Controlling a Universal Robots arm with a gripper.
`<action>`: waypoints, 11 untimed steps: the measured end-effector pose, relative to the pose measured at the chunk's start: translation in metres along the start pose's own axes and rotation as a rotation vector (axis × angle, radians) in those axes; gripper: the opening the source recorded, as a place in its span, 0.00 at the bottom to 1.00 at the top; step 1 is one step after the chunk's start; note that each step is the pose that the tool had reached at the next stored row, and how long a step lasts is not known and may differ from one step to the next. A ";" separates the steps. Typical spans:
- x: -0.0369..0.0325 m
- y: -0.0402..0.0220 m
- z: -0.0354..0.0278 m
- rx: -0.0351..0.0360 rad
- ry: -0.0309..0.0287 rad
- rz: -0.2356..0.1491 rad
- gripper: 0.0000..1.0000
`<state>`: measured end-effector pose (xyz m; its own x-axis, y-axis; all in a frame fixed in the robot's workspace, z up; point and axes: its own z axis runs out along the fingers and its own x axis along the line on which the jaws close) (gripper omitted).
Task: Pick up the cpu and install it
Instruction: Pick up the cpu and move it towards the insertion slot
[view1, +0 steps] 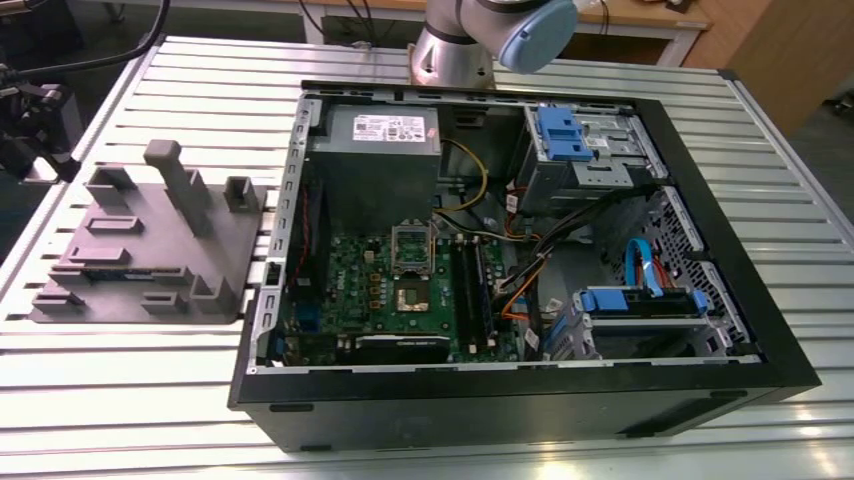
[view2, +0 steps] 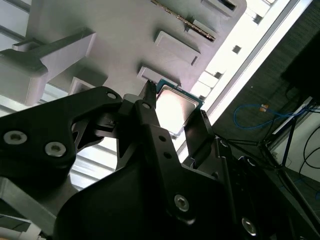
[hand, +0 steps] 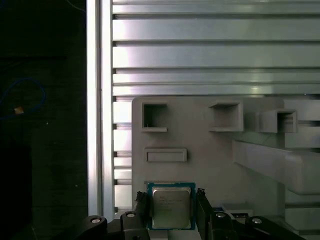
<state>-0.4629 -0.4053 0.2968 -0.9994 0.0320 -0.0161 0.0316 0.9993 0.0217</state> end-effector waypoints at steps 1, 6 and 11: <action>0.0000 0.0000 -0.0005 0.0000 0.0000 0.000 0.47; 0.0000 0.0001 -0.0032 0.0000 0.0000 0.000 0.47; -0.0001 0.0001 -0.0051 -0.0001 -0.0001 0.000 0.47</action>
<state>-0.4629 -0.4053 0.3019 -0.9994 0.0320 -0.0162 0.0316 0.9993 0.0218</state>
